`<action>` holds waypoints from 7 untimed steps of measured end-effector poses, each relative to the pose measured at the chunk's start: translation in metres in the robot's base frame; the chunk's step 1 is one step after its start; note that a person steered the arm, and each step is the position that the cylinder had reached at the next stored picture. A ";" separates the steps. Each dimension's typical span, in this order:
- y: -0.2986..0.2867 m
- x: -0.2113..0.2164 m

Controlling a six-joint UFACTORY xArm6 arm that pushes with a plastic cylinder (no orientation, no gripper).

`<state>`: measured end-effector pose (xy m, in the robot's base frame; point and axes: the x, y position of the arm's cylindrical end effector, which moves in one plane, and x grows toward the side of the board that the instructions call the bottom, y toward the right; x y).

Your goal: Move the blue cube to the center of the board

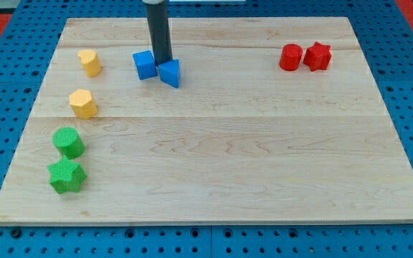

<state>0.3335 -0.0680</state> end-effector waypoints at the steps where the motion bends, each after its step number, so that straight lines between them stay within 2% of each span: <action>1: 0.029 0.036; 2: 0.035 0.058; 6: 0.035 0.058; 7: 0.012 0.058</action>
